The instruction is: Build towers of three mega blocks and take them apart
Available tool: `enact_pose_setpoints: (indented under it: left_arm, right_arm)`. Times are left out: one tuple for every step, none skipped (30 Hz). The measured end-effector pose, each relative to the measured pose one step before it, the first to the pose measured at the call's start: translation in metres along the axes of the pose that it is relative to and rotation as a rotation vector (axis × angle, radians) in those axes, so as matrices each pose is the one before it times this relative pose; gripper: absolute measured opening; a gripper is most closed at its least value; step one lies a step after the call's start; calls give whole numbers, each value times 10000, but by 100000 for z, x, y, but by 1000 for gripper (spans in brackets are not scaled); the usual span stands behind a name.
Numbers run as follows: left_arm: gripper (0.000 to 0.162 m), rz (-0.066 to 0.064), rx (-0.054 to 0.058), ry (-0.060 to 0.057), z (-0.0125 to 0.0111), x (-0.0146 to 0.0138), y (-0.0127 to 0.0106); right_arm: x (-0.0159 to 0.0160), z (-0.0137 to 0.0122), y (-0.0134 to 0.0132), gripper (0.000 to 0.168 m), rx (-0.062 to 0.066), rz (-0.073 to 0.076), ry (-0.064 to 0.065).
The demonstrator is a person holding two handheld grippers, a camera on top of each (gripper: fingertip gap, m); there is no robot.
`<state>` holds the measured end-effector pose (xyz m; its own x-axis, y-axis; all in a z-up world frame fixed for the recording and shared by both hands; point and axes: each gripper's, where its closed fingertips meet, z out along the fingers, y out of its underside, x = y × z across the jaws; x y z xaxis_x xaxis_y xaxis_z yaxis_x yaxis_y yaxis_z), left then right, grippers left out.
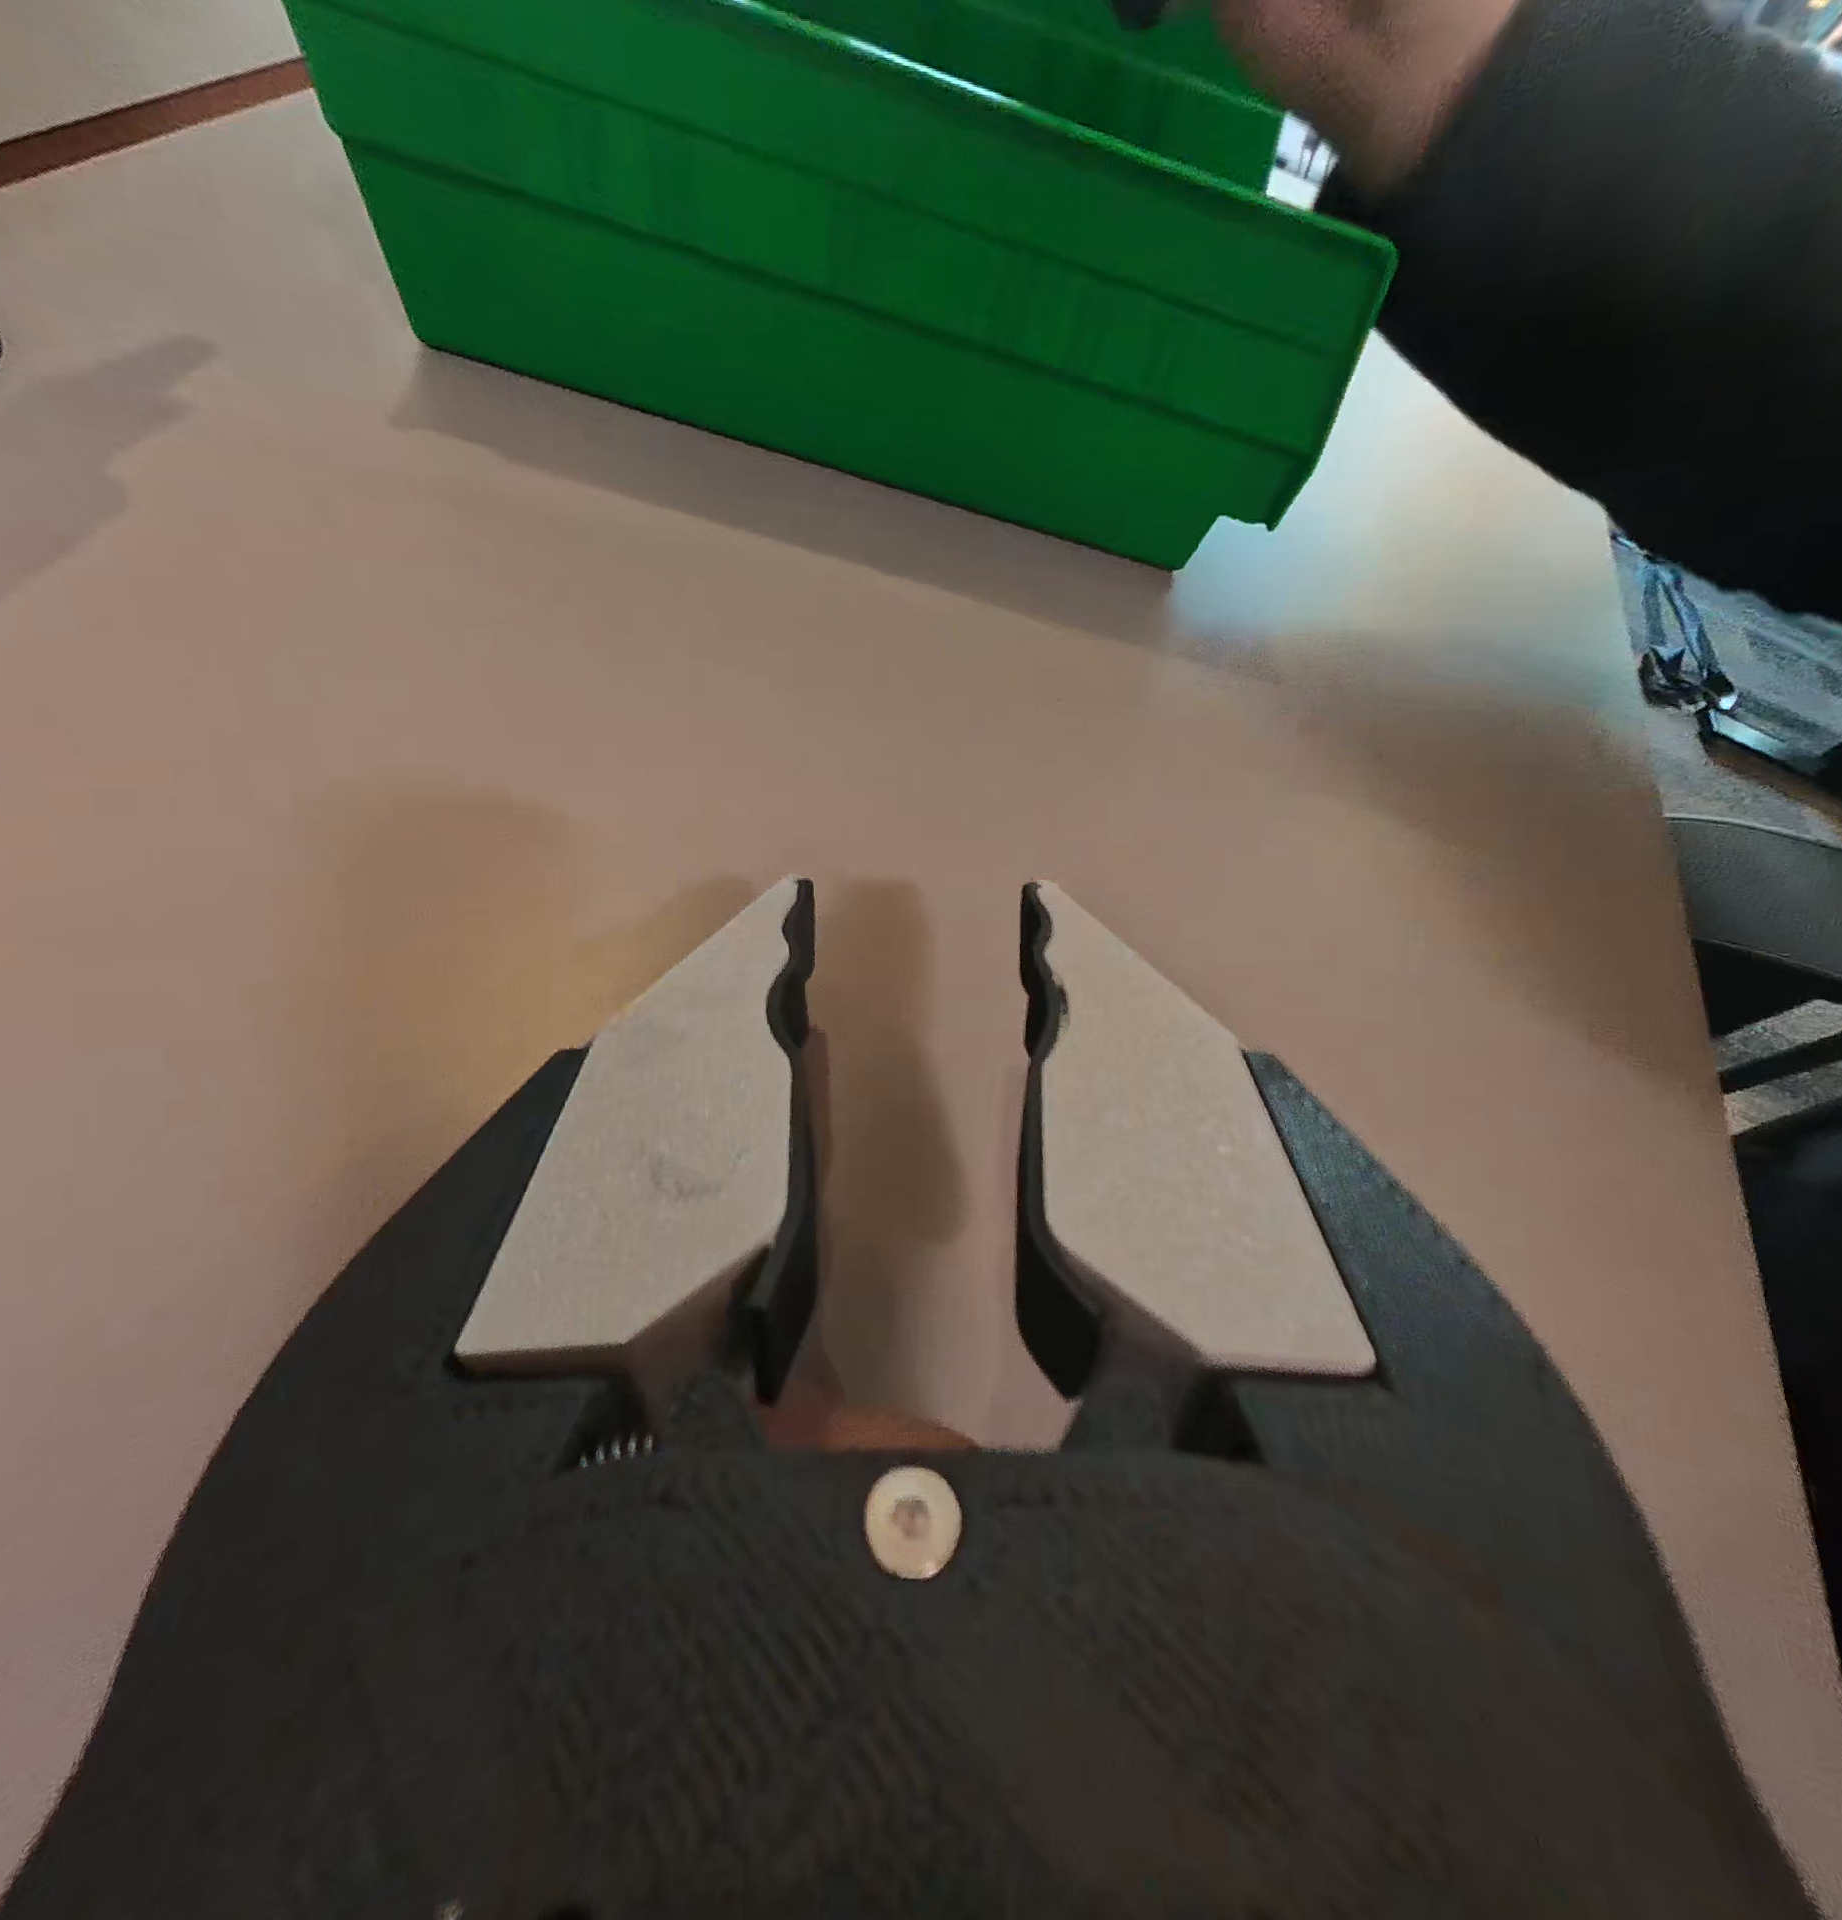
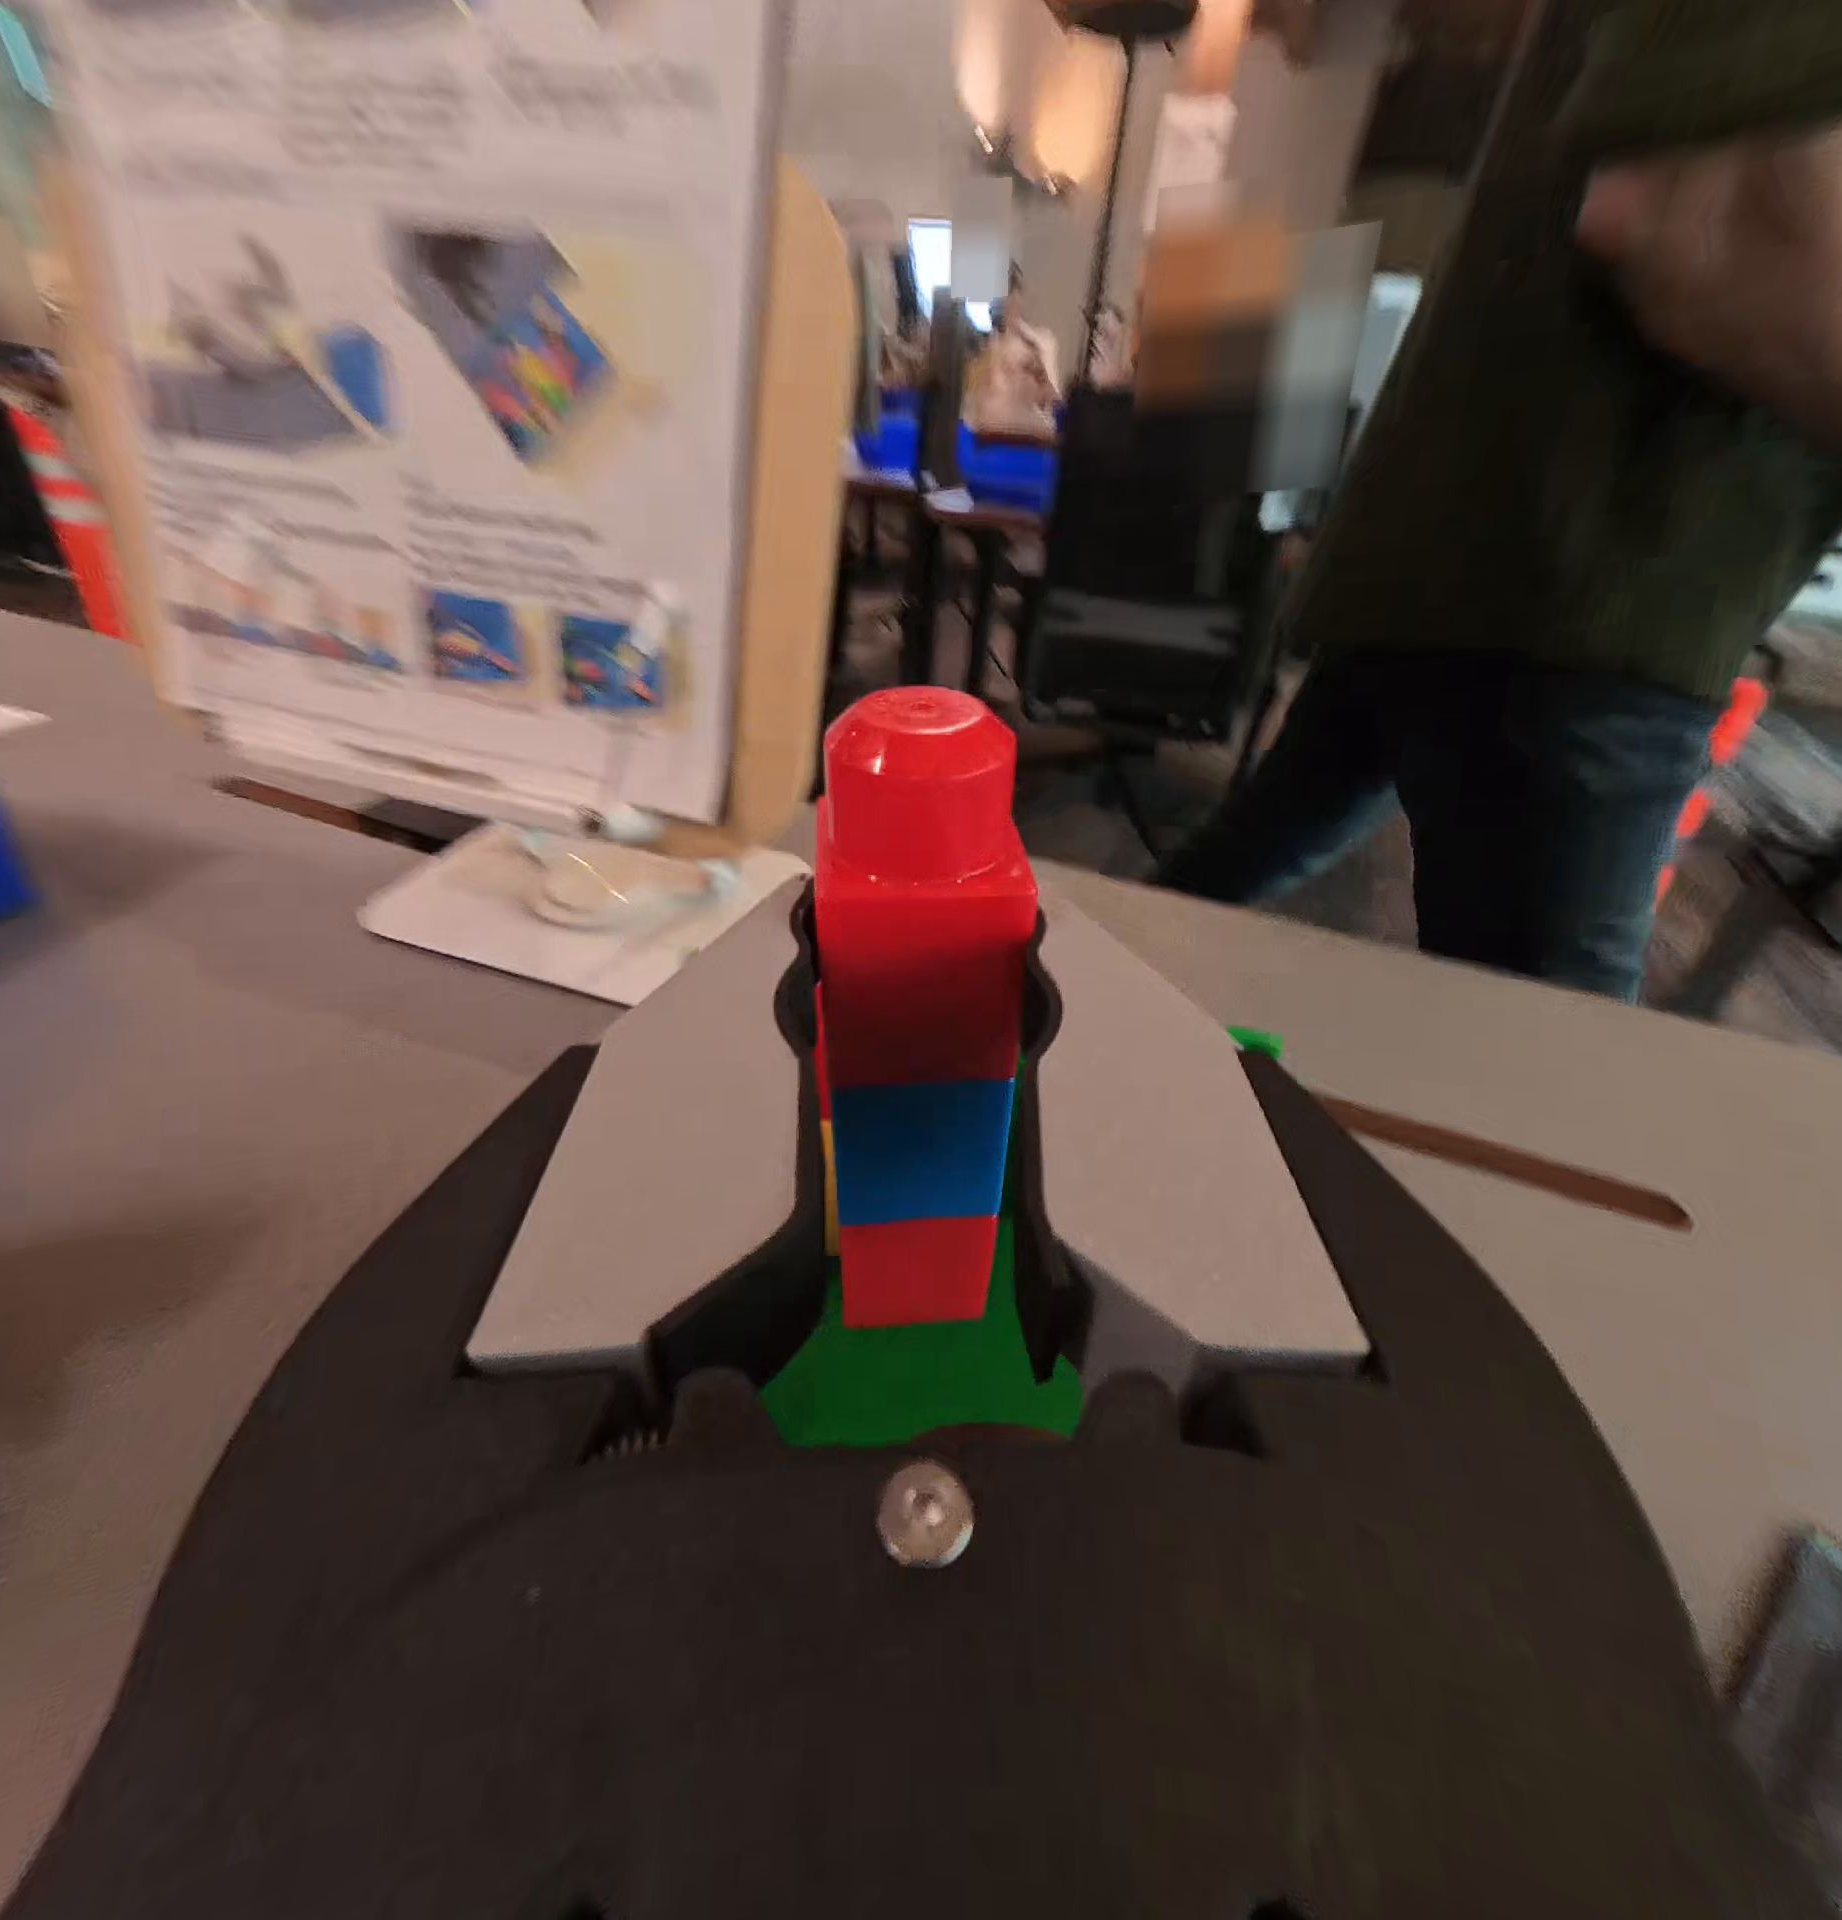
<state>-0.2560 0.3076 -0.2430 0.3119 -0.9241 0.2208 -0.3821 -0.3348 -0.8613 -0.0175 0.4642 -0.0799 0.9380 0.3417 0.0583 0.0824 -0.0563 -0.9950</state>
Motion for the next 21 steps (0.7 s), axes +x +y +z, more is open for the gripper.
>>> enact_pose_setpoints:
  left_arm:
    - [37, 37, -39, -12, 53, 42, 45]
    - [38, 23, -19, -14, 25, 7, 17]
    - [37, 10, 4, 14, -5, 34, -8]
    - [37, -22, 16, 15, -9, -1, -21]
    - [37, -47, 9, 26, 2, -10, -7]
    - [37, -46, 2, 41, 6, 14, -2]
    - [37, -33, 10, 30, -14, 5, -7]
    - [37, -24, 14, 31, -8, 5, -25]
    - [37, -24, 5, 40, -9, 15, -5]
    - [37, -21, 5, 28, -8, 11, -13]
    - [37, -4, 10, 16, -10, 19, -7]
    - [37, 10, 2, 18, 0, 27, 0]
    - [37, 10, -13, 16, 5, 39, 18]
    - [37, 12, -24, 21, 29, 52, 30]
    - [37, 14, -21, 22, 29, 61, 30]
    - [37, 13, -15, 14, 29, 53, 12]
    - [37, 13, -10, 21, 10, 51, 26]
    - [37, 7, 1, 16, 2, 41, -7]
    - [37, -15, 16, -4, -22, -15, -11]
    - [37, -43, 21, 0, -39, -37, -20]
    - [37, -51, 16, 37, -32, 7, 0]
  right_arm:
    - [1036, 1341, 1551, 34, -463, -88, 376]
    - [642, 1363, 1177, 34, -332, -173, 242]
    - [455, 1346, 959, 34, -266, -20, 168]
    - [236, 1285, 788, 34, -202, 205, 23]
    - [-53, 1105, 403, 34, -17, 273, -181]
    - [-44, 899, 131, 34, 122, 184, -159]
    - [207, 698, 168, 34, 79, 112, 19]
    - [183, 591, 325, 34, -3, 119, 1]
    - [-23, 485, 449, 34, -51, 201, -150]
    - [-237, 402, 600, 34, -98, 76, -275]
    - [64, 320, 908, 35, -276, -37, -47]
    - [463, 225, 873, 35, -265, -124, 237]
    - [286, 20, -221, 34, 332, -158, 132]
    - [157, 0, -6, 35, 21, -36, 24]
    - [162, 44, 145, 35, -158, -18, 62]
    - [358, -22, 72, 40, -92, -129, 231]
    - [413, -31, 22, 44, -36, -167, 284]
    - [161, -43, 133, 44, -72, -146, 102]
    - [-45, -107, 125, 45, -36, 0, -42]
    - [-76, -195, 46, 48, -24, 141, -71]
    - [-2, -316, -176, 54, 42, 200, -38]
